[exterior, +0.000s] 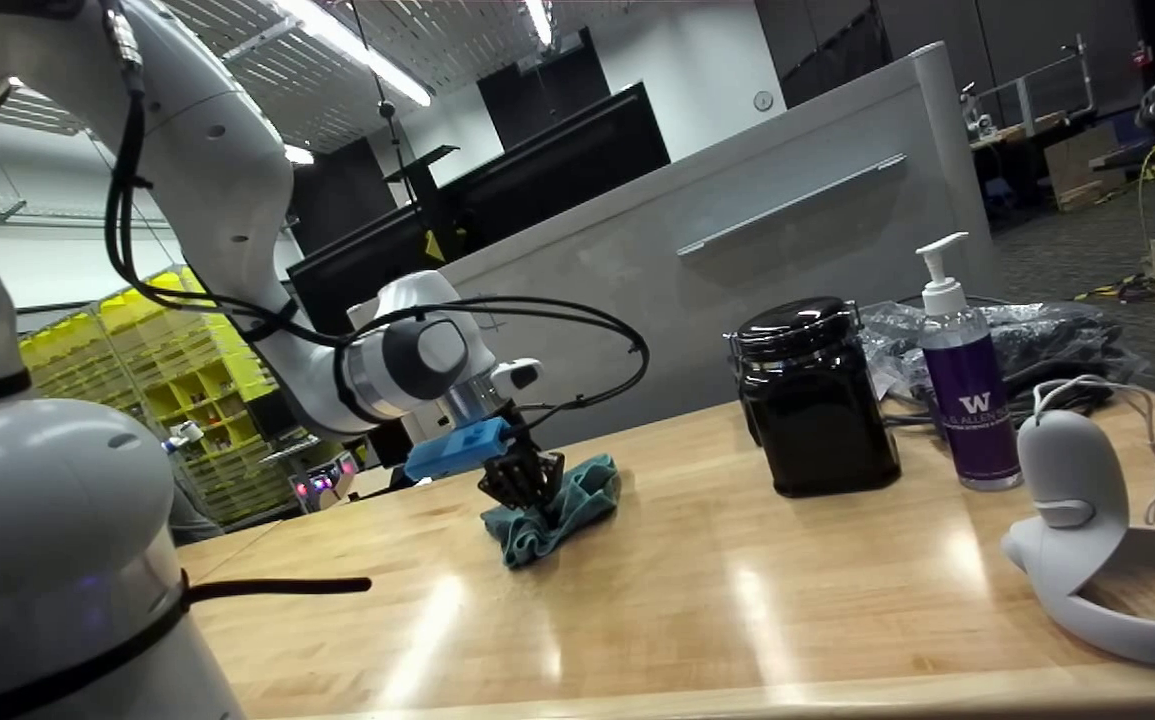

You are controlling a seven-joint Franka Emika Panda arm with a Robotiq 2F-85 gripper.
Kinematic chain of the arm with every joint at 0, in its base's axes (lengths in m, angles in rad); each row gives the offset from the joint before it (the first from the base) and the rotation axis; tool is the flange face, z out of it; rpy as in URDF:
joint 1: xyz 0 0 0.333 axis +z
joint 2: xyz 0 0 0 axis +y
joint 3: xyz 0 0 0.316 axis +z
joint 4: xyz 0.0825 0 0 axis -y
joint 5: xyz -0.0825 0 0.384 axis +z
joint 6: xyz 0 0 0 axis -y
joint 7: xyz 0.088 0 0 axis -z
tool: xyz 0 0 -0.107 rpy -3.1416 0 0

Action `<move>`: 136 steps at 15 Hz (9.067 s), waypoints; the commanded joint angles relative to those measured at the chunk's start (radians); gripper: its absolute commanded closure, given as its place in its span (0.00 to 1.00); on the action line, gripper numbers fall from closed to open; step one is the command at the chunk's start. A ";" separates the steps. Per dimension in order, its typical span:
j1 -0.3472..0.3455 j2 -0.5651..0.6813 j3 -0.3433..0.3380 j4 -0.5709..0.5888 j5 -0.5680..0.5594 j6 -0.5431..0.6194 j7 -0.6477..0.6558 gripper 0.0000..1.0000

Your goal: Use the green towel to erase the writings on the white board

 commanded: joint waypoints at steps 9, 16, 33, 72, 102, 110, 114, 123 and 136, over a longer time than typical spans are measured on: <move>0.068 -0.068 0.089 0.192 -0.174 -0.029 -0.103 0.98; 0.112 -0.050 0.072 0.288 -0.061 0.010 -0.551 0.98; 0.244 0.081 -0.001 0.559 0.483 -0.192 -1.841 0.98; 0.050 -0.026 0.060 0.678 1.084 -0.426 -1.869 0.98; 0.055 0.397 0.174 1.077 1.533 -0.208 -2.358 0.98; 0.089 0.422 0.257 1.117 1.586 -0.202 -2.379 0.98; 0.103 0.408 0.299 1.099 1.628 -0.212 -2.404 0.98; 0.084 0.430 0.323 1.132 1.634 -0.235 -2.453 0.98; 0.075 0.565 0.363 1.232 1.670 -0.220 -2.623 0.98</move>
